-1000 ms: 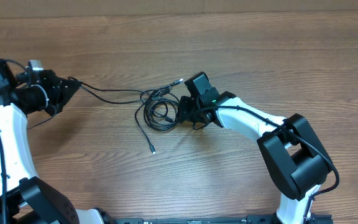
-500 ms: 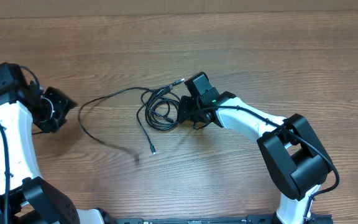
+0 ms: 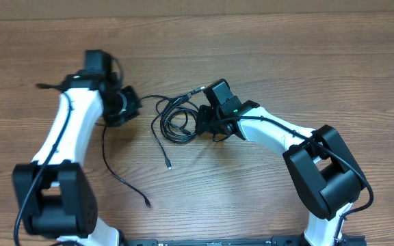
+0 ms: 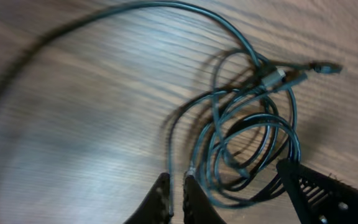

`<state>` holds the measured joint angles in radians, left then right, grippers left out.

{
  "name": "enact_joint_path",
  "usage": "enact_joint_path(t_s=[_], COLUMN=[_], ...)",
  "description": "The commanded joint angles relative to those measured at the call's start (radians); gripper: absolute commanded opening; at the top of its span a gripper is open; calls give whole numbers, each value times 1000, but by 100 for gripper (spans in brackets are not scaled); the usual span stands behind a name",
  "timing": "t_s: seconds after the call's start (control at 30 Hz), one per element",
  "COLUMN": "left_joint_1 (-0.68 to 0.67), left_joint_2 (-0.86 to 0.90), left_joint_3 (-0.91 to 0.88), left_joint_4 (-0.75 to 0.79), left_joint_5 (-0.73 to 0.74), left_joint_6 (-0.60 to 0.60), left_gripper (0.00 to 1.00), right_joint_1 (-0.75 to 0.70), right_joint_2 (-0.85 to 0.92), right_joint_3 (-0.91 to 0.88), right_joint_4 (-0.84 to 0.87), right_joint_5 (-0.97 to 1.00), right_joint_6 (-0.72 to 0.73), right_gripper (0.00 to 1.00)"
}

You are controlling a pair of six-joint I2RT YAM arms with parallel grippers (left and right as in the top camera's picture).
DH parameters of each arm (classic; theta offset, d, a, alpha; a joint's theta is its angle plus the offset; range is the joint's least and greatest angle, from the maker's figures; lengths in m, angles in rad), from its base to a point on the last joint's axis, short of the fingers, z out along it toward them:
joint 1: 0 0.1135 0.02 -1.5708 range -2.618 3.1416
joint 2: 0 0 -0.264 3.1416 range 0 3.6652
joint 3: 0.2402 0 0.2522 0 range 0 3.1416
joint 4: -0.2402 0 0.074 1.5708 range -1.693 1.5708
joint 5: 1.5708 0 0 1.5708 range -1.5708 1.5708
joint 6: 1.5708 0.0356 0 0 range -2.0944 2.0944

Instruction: Untangle cables

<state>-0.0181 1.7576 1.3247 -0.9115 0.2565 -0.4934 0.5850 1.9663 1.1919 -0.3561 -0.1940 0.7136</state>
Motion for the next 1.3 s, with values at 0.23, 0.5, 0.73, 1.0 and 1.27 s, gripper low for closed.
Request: enact_joint_path(t_s=[0.23, 0.5, 0.73, 1.0, 1.27], left_joint_1=[-128, -129, -55, -19, -19], left_joint_2=[174, 279, 288, 288, 288], left_joint_3=[12, 12, 142, 351, 401], left_joint_4=[162, 208, 92, -147, -261], left_joint_5=[-5, -5, 220, 268, -106], left_joint_6=[-66, -98, -26, 138, 147], left_gripper=[34, 27, 4, 4, 4], right_joint_1=[4, 4, 4, 4, 4], right_joint_2=[-36, -36, -36, -36, -36], right_joint_3=[-1, -1, -1, -1, -1], right_joint_4=[5, 5, -2, -2, -2], right_joint_5=[14, 14, 14, 14, 14], right_joint_6=[-4, -4, -4, -4, -4], right_gripper=[4, 4, 4, 4, 4])
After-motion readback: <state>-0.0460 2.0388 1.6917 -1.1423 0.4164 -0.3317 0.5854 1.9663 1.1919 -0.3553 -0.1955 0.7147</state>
